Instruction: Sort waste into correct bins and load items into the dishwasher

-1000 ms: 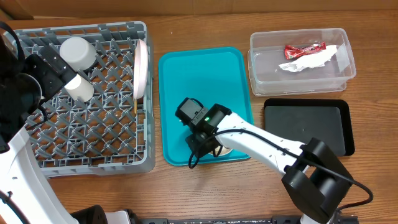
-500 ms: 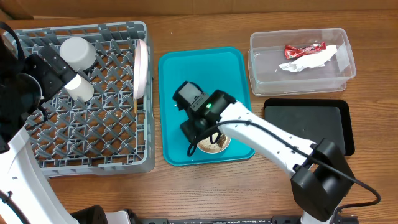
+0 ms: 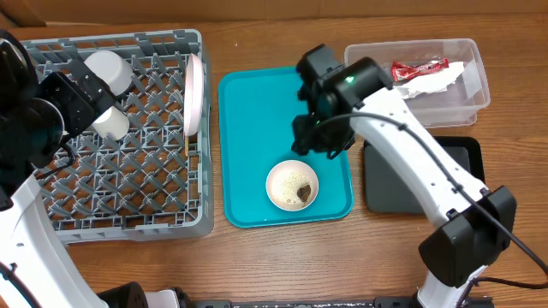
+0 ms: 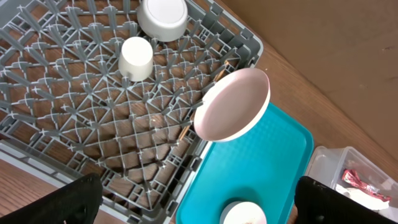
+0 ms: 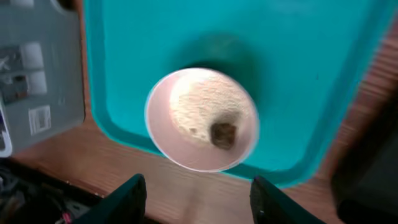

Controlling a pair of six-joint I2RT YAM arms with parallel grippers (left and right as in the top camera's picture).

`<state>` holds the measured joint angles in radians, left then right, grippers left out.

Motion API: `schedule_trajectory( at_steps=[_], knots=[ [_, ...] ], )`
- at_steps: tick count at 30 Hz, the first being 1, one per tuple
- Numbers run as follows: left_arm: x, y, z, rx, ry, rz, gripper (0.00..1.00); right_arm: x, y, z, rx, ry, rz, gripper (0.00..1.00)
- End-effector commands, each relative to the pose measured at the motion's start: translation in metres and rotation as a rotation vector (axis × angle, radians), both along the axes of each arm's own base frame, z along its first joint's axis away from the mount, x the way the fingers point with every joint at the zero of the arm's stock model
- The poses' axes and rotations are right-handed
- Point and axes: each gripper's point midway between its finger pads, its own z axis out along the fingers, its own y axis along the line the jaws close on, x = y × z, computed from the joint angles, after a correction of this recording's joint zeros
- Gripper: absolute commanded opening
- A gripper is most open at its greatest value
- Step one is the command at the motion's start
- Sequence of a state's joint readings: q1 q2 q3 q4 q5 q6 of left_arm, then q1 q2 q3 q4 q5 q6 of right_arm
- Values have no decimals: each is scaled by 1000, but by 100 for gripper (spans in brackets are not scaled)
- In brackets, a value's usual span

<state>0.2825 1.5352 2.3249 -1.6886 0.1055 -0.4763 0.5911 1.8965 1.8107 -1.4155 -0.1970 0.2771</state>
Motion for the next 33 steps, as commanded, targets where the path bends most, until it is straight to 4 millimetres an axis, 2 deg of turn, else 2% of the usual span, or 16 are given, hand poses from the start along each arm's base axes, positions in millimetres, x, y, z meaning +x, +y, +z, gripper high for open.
schedule_trajectory(
  at_steps=[1, 6, 10, 14, 17, 21, 28, 31, 33],
  knots=[
    [1, -2, 1, -15, -6, -4, 100, -36, 36, -19, -23, -34, 157, 55],
    [1, -2, 1, -15, -6, -4, 100, -40, 45, -60, -178, -193, 205, 55],
    [1, -1, 1, -15, -6, -4, 100, -50, 47, -80, -189, -196, 254, 53],
    [1, -2, 1, -15, -6, -4, 100, -63, 36, -104, -230, -171, 318, 52],
    [1, -2, 1, -15, -6, -4, 100, -84, 52, -108, -232, -199, 454, 56],
    [1, -2, 1, -15, -6, -4, 100, -87, 68, -106, -240, -280, 502, 58],
    [1, -2, 1, -15, -6, -4, 100, -80, 57, -122, -244, -285, 519, 57],
    [1, -2, 1, -15, -6, -4, 100, -79, 59, -123, -239, -292, 517, 50],
    [1, -2, 1, -15, -6, -4, 100, -77, 60, -122, -238, -302, 514, 43]
  ],
)
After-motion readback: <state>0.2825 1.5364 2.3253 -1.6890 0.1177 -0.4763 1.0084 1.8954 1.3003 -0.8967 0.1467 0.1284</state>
